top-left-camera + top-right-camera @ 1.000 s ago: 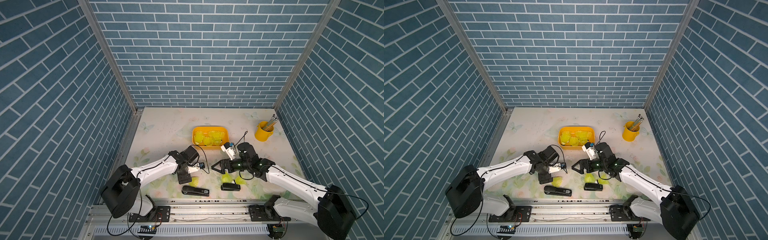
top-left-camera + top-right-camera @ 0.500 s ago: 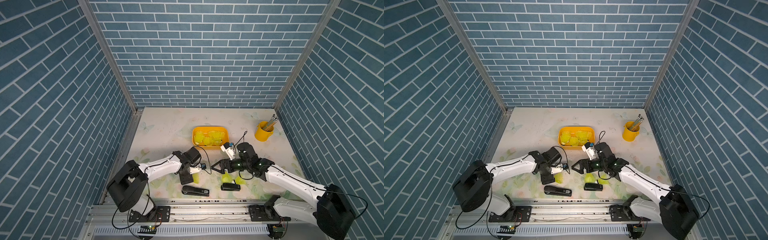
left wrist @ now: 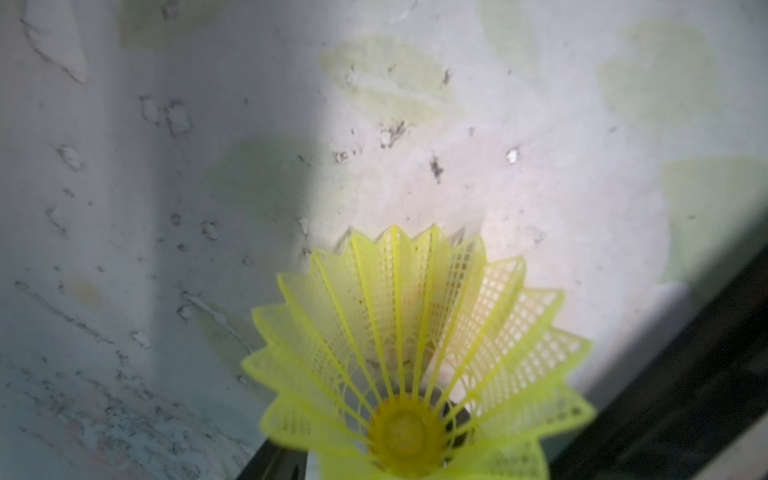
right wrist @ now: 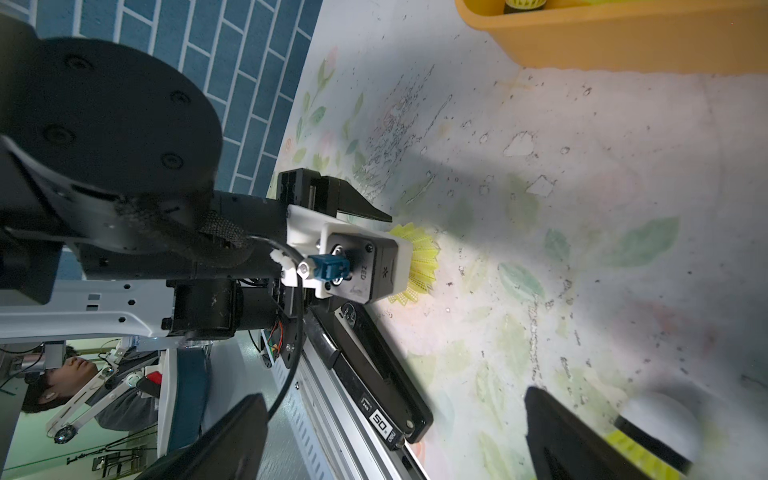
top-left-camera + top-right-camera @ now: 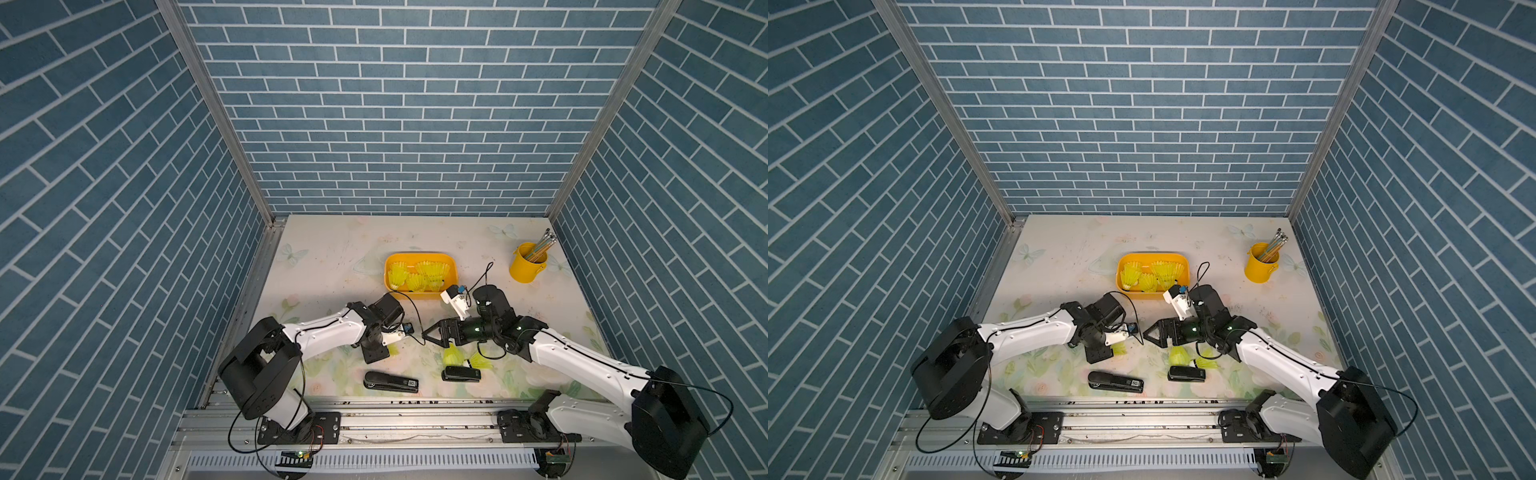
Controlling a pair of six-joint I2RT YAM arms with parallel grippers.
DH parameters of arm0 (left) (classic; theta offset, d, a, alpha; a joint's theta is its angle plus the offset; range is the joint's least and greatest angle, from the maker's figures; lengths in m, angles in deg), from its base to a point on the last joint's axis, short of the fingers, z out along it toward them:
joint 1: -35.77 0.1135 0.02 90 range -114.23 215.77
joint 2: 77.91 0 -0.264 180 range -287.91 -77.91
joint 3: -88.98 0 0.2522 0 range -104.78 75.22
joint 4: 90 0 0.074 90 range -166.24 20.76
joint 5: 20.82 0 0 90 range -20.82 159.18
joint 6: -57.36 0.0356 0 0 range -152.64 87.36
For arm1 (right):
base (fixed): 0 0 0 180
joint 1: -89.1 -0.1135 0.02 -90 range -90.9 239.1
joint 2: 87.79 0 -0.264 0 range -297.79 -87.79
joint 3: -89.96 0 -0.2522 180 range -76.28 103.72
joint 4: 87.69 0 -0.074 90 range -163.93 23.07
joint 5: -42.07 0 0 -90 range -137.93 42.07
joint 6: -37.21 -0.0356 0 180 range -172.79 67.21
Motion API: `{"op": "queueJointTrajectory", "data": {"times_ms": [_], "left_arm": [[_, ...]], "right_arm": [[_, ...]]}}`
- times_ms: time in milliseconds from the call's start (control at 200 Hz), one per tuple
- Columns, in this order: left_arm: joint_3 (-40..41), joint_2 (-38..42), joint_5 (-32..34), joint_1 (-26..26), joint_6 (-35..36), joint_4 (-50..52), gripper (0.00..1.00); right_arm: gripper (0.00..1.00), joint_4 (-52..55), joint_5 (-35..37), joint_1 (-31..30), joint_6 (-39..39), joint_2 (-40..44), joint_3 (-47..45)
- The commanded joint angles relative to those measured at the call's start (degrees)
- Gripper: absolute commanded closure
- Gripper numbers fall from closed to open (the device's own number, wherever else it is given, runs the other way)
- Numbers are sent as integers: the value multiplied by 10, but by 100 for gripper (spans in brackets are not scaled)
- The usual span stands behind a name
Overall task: Put the shuttlecocks into the storage box
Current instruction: Pick up the shuttlecock at the center of the board.
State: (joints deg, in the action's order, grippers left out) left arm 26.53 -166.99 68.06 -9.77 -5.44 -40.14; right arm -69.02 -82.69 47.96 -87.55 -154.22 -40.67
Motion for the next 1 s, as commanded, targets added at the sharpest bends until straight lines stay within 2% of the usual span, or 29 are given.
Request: {"op": "queueJointTrajectory", "data": {"times_ms": [0,480,680,995], "left_arm": [[-17,-14,-2,2,-22,7,46],[-22,-18,-12,5,-57,10,57],[-28,-22,-9,5,-64,7,73],[-41,9,-9,18,-86,-4,83]], "right_arm": [[2,-8,-1,-3,-13,-5,3],[2,-11,-3,-2,-10,-17,7],[2,-12,0,-2,-10,-20,12],[2,10,16,0,2,-19,30]]}}
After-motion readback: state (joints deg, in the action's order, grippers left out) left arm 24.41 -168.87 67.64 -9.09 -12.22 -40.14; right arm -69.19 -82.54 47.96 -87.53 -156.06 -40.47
